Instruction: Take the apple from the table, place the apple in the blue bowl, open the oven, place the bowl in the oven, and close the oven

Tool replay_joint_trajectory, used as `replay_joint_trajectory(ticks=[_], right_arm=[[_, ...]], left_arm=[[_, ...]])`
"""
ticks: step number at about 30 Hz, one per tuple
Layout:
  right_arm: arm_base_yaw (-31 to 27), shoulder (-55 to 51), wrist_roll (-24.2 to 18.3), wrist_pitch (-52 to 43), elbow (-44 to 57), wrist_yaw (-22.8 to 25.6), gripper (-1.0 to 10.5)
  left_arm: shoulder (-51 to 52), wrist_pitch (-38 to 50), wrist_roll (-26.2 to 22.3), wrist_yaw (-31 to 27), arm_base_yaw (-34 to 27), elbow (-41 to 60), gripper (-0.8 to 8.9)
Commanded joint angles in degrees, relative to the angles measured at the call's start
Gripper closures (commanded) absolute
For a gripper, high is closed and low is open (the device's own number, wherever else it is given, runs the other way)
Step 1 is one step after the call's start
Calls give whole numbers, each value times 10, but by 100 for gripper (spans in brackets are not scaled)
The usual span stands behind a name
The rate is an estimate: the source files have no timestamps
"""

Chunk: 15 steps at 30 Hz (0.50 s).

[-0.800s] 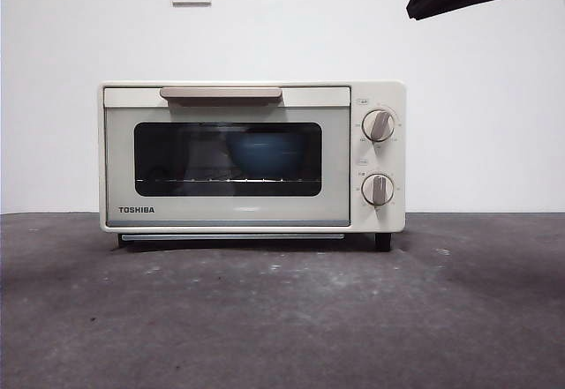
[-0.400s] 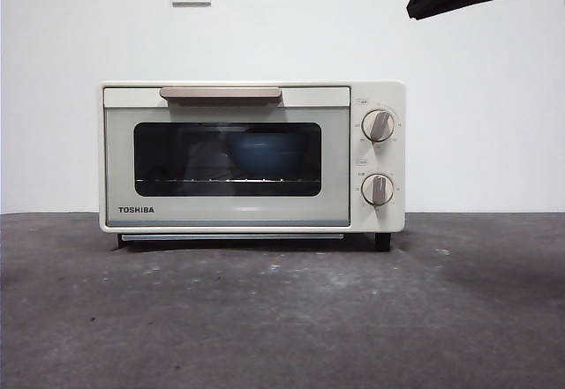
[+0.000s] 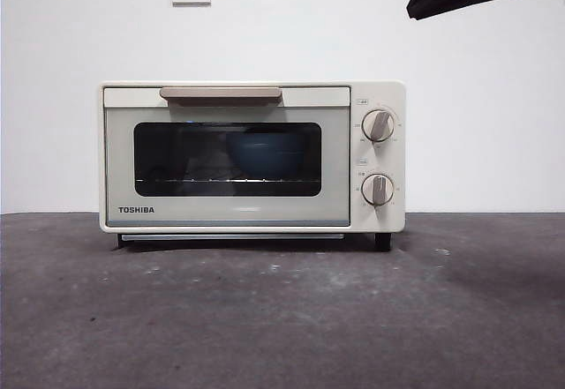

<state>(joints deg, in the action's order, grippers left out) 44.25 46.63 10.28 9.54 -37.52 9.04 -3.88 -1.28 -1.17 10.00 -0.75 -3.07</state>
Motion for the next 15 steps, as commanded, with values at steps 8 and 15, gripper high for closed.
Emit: replay_joint_trajectory(ticks=[8, 15], right_arm=[[6, 4, -5, -7, -3, 1, 943], [6, 4, -5, -7, -3, 1, 943]], left_arm=[[37, -78, 10, -2, -1, 27, 806], [37, -84, 66, -1, -1, 27, 806]])
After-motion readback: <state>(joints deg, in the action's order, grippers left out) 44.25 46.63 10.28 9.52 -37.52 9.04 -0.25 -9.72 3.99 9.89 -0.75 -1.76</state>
